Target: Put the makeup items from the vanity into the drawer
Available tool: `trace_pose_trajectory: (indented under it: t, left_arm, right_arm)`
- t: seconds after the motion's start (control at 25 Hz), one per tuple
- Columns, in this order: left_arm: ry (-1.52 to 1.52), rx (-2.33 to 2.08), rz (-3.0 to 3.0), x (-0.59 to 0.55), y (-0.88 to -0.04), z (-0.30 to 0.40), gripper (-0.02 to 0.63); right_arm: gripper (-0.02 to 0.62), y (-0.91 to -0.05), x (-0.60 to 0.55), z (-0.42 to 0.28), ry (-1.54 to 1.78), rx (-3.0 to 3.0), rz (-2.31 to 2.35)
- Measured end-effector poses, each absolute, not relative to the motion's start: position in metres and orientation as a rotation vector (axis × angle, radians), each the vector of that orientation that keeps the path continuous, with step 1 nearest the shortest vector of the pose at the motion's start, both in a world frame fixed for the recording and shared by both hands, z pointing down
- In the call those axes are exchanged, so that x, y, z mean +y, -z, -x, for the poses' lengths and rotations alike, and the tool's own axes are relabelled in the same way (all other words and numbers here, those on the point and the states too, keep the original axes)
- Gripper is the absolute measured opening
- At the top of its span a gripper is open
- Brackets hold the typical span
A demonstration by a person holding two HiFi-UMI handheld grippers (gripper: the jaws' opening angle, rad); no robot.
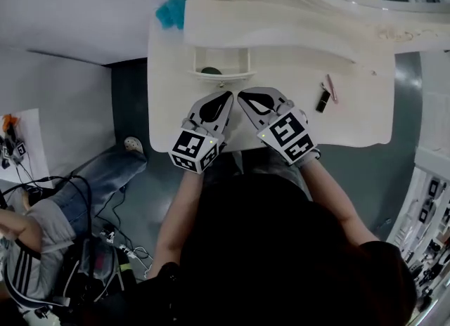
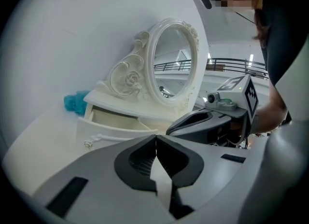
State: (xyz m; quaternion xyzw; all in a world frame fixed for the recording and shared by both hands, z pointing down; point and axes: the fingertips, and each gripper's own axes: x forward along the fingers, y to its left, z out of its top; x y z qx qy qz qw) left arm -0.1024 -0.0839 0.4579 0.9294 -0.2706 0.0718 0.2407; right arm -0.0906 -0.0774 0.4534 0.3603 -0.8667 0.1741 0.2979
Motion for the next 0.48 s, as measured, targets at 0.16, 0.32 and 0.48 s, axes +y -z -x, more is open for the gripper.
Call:
trace_pose_trajectory:
  t: [0.16, 0.32, 0.48]
  left_arm:
    - [-0.204, -0.708, -2.542, -0.08, -0.458, 0.096, 0.011]
    - [-0.226, -0.657, -2.554, -0.075, -0.46, 0.087, 0.011]
    - [-0.245, -0.594, -2.57, -0.071, -0.461, 0.071, 0.011]
  right_arm:
    - [0.021, -0.452, -0.071, 0.083, -0.489, -2.3, -1.004]
    - [0.021, -0.451, -0.066, 0.074, -0.511, -2.289, -1.061]
    - [0.021, -0.452, -0.061, 0.061, -0.528, -2.28, -1.115]
